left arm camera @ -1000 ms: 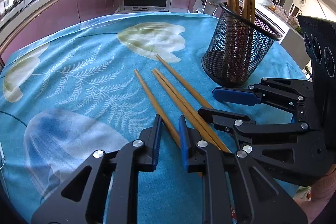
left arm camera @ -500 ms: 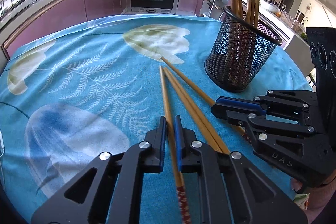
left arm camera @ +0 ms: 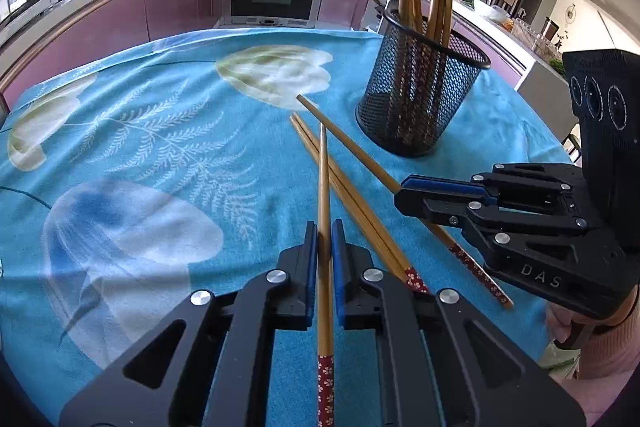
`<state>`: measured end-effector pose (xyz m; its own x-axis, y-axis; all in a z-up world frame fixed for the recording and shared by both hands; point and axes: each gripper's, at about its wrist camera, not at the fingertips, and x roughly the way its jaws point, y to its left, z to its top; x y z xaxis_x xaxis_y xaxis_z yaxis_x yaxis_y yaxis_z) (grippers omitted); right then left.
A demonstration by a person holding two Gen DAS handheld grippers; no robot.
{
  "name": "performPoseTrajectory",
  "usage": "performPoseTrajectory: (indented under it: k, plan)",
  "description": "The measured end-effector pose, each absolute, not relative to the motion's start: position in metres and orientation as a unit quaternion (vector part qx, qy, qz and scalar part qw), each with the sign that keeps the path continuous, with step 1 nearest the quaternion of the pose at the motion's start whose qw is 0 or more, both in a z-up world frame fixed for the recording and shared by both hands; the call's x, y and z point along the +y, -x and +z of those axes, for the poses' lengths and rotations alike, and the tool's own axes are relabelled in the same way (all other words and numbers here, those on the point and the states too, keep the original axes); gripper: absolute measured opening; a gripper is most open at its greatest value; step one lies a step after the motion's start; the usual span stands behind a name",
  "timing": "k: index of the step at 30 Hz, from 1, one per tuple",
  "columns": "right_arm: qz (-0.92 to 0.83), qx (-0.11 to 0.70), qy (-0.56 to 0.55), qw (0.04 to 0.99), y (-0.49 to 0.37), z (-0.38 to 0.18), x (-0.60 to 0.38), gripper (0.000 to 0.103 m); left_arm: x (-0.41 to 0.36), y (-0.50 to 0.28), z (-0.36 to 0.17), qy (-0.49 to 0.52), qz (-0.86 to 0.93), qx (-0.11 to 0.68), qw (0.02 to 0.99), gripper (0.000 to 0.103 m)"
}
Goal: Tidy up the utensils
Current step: 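Grasp one chopstick with the right tool while the left tool grasps another, then lift both held chopsticks upright and carry them over the mesh cup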
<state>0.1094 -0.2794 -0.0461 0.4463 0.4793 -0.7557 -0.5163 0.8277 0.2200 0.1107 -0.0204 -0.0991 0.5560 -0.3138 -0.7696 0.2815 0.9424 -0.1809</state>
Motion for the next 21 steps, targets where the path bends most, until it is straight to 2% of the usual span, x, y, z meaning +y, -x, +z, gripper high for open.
performPoseTrajectory:
  k: [12, 21]
  plan:
    - [0.288, 0.453, 0.044, 0.842, -0.115, -0.057, -0.270, 0.008, -0.027, -0.120, -0.107, -0.012, -0.163, 0.449, 0.878, 0.009]
    - [0.293, 0.436, 0.031, 0.850, -0.112, -0.047, -0.277, 0.006, -0.024, -0.124, -0.106, 0.008, -0.159, 0.450, 0.879, 0.008]
